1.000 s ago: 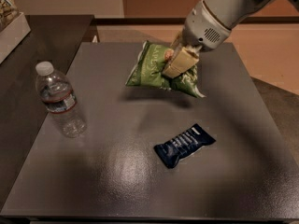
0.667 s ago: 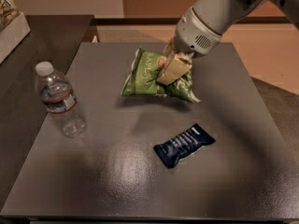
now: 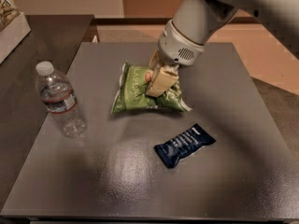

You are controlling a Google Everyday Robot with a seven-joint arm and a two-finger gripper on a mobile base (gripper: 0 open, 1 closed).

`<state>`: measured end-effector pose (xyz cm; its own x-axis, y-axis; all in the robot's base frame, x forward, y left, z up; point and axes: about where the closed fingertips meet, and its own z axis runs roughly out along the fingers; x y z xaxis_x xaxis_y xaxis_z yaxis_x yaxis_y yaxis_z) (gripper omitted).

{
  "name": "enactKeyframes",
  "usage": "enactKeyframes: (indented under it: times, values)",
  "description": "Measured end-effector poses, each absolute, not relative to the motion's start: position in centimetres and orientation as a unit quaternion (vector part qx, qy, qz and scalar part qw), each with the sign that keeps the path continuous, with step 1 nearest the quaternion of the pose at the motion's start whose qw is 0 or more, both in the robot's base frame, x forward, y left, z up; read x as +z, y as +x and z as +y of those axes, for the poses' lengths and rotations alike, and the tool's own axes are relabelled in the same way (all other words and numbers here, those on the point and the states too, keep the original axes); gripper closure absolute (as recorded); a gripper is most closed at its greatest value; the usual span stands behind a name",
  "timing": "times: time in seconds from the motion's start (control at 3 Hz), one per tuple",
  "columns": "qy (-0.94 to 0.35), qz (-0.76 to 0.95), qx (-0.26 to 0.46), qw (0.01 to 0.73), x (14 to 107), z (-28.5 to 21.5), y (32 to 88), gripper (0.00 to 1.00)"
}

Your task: Move green jalapeno chip bag near rxbar blueberry

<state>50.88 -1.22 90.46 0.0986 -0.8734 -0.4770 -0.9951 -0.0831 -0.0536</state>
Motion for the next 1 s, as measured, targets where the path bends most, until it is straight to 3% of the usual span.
enactKeyframes:
  times: [0.33,0.67,1.0]
  values:
    - [-0.732,0.639,0.165,0.17,89.4,0.9,50.8,1.0]
    - [-0.742,0.63,0.169,0.154,88.3,2.8,50.5,0.84]
    - [-0.751,0.621,0.174,0.141,87.4,4.5,50.1,0.61]
